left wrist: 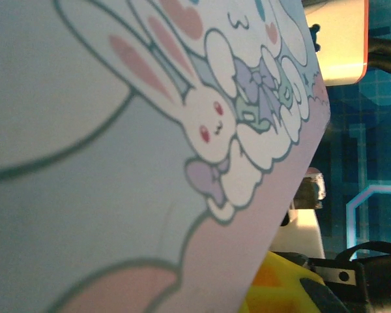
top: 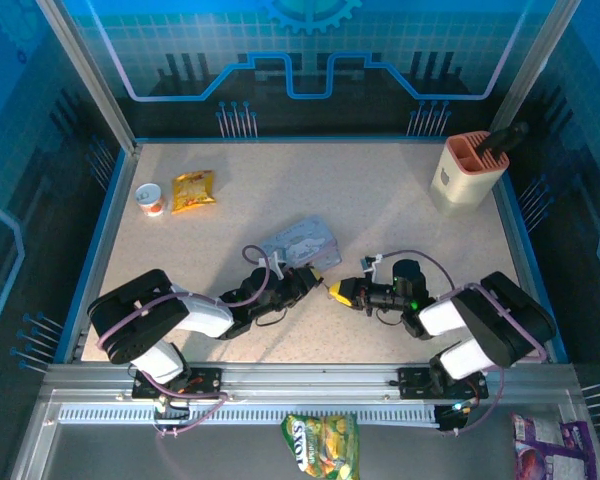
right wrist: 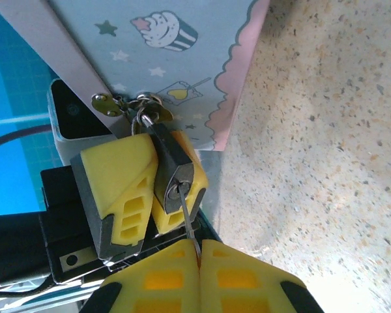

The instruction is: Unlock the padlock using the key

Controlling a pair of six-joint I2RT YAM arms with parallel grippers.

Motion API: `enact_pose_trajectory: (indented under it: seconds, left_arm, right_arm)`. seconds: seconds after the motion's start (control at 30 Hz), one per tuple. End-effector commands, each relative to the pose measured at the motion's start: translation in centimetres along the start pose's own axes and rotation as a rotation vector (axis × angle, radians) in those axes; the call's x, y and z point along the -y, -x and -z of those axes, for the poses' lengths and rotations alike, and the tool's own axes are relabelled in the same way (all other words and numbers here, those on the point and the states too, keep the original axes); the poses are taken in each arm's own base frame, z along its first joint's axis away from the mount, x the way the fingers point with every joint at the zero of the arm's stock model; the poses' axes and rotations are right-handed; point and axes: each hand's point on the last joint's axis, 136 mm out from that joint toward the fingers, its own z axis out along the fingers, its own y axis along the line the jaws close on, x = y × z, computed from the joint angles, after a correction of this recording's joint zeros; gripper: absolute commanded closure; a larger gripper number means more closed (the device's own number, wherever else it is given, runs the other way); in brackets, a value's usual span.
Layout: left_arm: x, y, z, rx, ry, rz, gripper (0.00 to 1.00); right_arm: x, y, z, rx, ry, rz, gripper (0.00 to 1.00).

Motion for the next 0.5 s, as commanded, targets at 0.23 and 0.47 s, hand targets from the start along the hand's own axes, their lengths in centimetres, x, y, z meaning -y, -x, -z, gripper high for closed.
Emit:
enact_pose_trajectory:
  seconds: [0.23, 0.47]
  left_arm:
    - [3.4, 0.3, 0.5, -0.004, -0.123, 0.035, 0.95]
    - [3.5, 0.3, 0.3, -0.005, -0.127, 0.044, 0.95]
  right_arm:
    - [-0.5, 0.1, 0.2, -0.008, 0.092, 0.011, 1.0]
    - [-1.2, 0.3, 0.6, 0.003, 0.096, 0.052, 1.0]
